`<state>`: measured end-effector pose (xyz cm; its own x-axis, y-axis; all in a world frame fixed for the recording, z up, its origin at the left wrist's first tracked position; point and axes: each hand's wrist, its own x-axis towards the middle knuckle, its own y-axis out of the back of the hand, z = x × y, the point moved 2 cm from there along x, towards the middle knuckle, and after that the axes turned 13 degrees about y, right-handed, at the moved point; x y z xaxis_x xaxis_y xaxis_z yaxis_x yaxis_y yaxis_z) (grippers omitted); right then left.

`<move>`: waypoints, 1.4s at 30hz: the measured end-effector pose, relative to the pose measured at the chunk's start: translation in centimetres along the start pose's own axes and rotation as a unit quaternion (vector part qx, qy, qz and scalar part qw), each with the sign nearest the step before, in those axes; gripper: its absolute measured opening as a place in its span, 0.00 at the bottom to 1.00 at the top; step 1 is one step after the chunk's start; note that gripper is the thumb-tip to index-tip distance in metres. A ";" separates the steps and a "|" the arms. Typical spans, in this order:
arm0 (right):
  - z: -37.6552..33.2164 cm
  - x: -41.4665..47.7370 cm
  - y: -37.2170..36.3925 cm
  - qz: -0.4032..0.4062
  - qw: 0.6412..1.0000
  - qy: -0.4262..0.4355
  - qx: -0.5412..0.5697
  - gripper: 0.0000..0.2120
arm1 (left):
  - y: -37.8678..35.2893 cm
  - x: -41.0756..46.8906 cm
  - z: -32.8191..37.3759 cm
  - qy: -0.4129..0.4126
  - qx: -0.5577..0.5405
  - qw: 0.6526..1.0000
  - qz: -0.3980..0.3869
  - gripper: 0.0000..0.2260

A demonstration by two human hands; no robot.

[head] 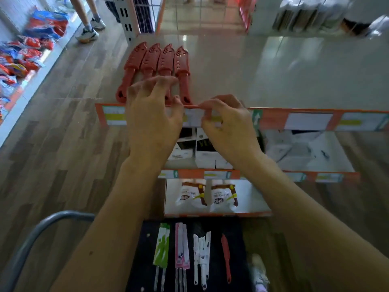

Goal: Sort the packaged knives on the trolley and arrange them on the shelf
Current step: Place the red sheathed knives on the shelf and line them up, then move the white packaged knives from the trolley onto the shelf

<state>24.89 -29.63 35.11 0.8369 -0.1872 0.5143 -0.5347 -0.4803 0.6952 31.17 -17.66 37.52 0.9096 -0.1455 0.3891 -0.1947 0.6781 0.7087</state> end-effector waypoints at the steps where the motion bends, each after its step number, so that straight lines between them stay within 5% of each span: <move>1: 0.0 -1.2 0.1 0.006 1.000 -0.003 -0.003 0.11 | 0.0 -1.1 0.0 0.004 -0.005 1.000 -0.010 0.14; 10: 2.1 -11.7 3.0 -0.051 0.997 -0.050 -0.031 0.12 | -2.2 -11.1 0.8 -0.034 0.028 0.995 -0.085 0.14; 28: 6.3 -38.1 5.1 -0.205 0.961 -0.179 0.051 0.11 | -8.3 -39.2 -1.5 0.092 0.060 0.969 -0.224 0.14; 34: 9.3 -45.7 -0.9 -0.232 0.939 -0.239 0.082 0.12 | -13.2 -44.9 -6.9 0.100 0.090 0.965 -0.224 0.13; 42: 20.0 -58.3 -19.1 -0.242 0.924 -0.284 0.080 0.12 | -29.6 -54.4 -23.3 0.098 0.125 0.949 -0.272 0.12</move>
<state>-11.35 -26.67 -18.19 0.9238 -0.3156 -0.2167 -0.0950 -0.7373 0.6688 -4.03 -13.05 -18.36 0.9466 -0.2721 -0.1730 0.2638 0.3451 0.9007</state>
